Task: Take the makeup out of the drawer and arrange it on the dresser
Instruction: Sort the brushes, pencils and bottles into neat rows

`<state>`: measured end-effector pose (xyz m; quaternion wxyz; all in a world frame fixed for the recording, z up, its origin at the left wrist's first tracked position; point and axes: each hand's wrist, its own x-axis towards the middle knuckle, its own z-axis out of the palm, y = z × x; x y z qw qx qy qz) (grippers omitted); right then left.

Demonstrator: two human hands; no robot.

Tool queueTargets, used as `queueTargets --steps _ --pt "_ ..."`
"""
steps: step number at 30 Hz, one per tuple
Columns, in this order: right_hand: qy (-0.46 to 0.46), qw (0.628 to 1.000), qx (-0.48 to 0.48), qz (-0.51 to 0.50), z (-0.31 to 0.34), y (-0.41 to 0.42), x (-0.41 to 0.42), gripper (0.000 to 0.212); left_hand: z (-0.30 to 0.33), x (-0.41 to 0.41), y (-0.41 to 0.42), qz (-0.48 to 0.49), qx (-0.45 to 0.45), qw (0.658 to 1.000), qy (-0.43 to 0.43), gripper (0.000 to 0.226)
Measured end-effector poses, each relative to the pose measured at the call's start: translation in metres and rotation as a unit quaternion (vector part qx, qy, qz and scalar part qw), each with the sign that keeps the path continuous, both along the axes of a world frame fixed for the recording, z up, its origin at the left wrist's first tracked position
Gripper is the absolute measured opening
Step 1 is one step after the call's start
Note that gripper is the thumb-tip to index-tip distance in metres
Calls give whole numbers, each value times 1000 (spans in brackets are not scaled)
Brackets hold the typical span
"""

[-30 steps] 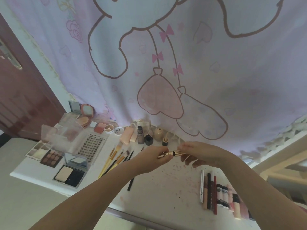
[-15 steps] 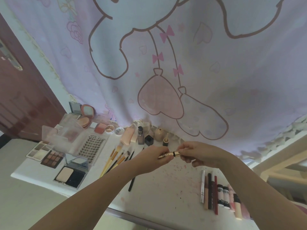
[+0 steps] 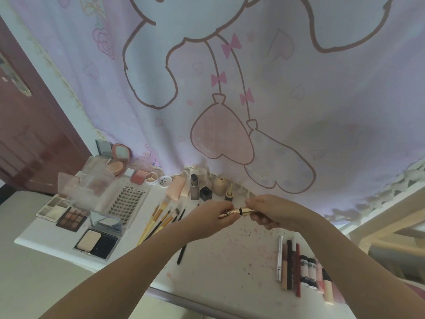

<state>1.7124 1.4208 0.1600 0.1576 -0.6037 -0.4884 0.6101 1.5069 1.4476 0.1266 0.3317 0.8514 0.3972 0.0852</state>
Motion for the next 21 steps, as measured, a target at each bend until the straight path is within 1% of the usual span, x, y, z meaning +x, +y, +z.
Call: queueTargets --steps 2,3,5,6,7,9,10,11,14,15,18,21 --pt "11 1000 -3 7 0 1 3 24 0 -1 0 5 1 1000 1 26" --pt "11 1000 -9 -1 0 1 3 27 0 -1 0 7 0 1000 1 25" --pt "-1 999 -26 -21 -1 2 2 42 1 -2 1 6 -1 1000 2 24" --pt "-7 999 -28 -20 -3 2 2 45 1 -1 1 3 -3 1000 4 24" --pt "-8 1000 -24 -13 -4 2 3 42 1 -1 1 -1 -3 1000 8 23" --pt "6 1000 -18 1 -4 3 5 27 1 -1 1 -4 -1 1000 16 23" --pt "15 1000 -18 2 -4 4 6 23 1 -1 1 -3 -2 1000 17 23" --pt "18 1000 -21 -1 -3 4 5 24 1 -2 1 -1 -4 1000 15 24" --pt "-5 999 -32 -7 -2 5 0 39 1 -5 2 -1 -7 1000 9 23" --pt "-15 999 -28 1 -3 5 -2 40 -1 -5 2 -4 -10 1000 9 23" --pt "-34 999 4 17 -3 6 -1 24 -7 -9 3 4 -21 1000 19 26" --pt "-31 999 9 -13 0 6 11 16 -16 -26 7 35 -39 999 9 24"
